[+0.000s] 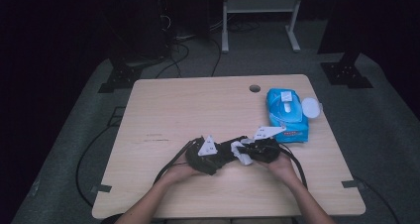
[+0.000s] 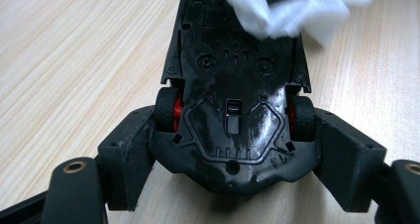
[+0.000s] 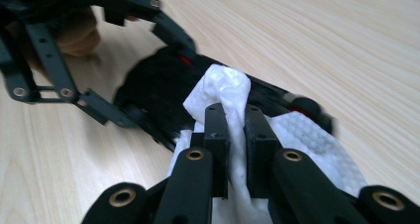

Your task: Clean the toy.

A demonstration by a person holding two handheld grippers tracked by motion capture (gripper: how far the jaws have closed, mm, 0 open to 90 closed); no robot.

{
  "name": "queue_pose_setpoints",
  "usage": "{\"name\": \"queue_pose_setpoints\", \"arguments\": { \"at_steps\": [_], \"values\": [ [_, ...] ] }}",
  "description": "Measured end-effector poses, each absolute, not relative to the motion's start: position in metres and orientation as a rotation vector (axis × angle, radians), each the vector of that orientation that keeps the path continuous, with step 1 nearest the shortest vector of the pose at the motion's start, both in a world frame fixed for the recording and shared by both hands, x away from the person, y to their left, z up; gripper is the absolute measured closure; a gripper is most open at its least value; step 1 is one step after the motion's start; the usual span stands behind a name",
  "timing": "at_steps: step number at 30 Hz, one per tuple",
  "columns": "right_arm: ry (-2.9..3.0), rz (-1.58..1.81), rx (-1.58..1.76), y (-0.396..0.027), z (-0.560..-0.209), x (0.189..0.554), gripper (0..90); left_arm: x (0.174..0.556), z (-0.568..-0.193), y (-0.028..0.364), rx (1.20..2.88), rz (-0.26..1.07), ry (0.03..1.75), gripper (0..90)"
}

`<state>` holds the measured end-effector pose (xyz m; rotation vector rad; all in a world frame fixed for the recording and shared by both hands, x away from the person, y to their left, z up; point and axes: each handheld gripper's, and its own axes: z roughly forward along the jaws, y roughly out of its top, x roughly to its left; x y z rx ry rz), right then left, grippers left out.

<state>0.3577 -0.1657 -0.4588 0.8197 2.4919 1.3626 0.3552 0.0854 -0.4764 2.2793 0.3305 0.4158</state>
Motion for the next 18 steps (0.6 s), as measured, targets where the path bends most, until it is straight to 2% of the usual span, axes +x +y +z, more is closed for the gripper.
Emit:
{"name": "queue_pose_setpoints", "arguments": {
  "at_steps": [4, 11, 18],
  "values": [
    [2.501, 1.325, 0.806, -0.167, -0.456, 0.359, 82.6, 0.355, -0.476, 0.088, 2.279, 0.414, 0.328, 23.6],
    [2.419, 1.329, 0.973, -0.201, -0.458, 0.368, 82.6, 0.355, -0.476, 0.088, 2.287, 0.421, 0.324, 23.6],
    [2.449, 1.370, 0.866, -0.177, -0.460, 0.363, 82.6, 0.355, -0.476, 0.088, 2.272, 0.415, 0.329, 23.6]
  ]
}}
